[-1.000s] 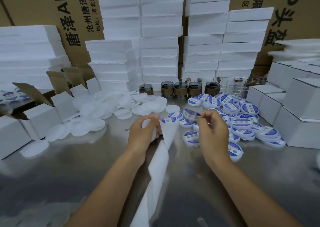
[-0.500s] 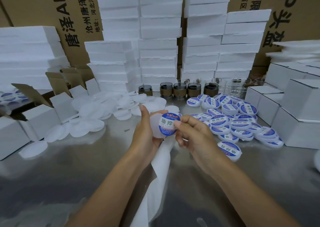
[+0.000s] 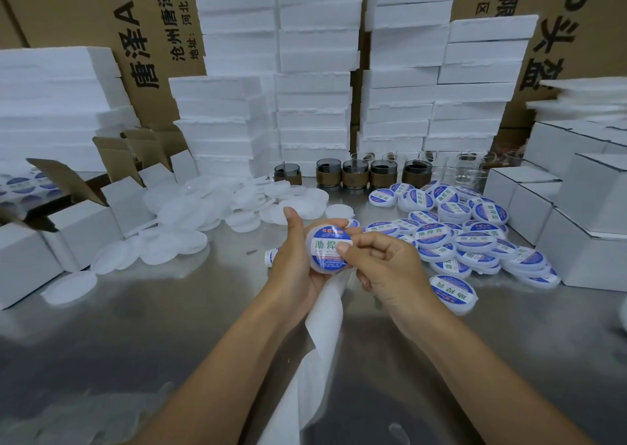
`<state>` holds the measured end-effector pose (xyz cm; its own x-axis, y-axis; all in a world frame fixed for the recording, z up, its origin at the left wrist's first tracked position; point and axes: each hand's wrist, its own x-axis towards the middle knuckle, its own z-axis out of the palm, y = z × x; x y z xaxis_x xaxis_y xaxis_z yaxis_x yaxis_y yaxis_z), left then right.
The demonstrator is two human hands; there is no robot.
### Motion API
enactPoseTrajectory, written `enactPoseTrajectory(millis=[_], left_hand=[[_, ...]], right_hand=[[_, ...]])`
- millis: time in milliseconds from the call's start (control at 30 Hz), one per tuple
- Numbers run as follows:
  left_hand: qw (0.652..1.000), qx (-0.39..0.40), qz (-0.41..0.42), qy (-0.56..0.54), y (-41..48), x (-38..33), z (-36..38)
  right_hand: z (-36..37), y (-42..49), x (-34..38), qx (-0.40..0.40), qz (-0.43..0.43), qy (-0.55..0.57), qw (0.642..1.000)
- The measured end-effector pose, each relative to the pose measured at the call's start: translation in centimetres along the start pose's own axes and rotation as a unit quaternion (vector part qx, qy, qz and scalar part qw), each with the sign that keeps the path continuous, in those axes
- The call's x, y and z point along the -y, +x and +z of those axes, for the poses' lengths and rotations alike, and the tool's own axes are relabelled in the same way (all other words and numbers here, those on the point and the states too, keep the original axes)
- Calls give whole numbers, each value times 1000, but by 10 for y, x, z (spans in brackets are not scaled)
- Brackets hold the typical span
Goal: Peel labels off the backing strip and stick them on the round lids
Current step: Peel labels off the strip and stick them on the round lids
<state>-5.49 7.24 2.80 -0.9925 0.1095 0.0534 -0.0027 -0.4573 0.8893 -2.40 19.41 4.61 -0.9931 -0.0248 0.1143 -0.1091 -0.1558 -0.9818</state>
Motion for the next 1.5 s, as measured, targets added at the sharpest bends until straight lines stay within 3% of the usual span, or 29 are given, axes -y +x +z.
enactPoseTrajectory(millis=[733, 1267, 1500], left_hand=[[998, 30, -56, -22, -11, -6, 9], [998, 60, -18, 4, -14, -4, 8], [999, 50, -4, 9, -12, 0, 8]], right_hand=[[-2, 0, 1, -29, 24, -31, 999], [-5, 5, -6, -43, 7, -27, 999], [-3, 5, -16, -65, -89, -142, 984]])
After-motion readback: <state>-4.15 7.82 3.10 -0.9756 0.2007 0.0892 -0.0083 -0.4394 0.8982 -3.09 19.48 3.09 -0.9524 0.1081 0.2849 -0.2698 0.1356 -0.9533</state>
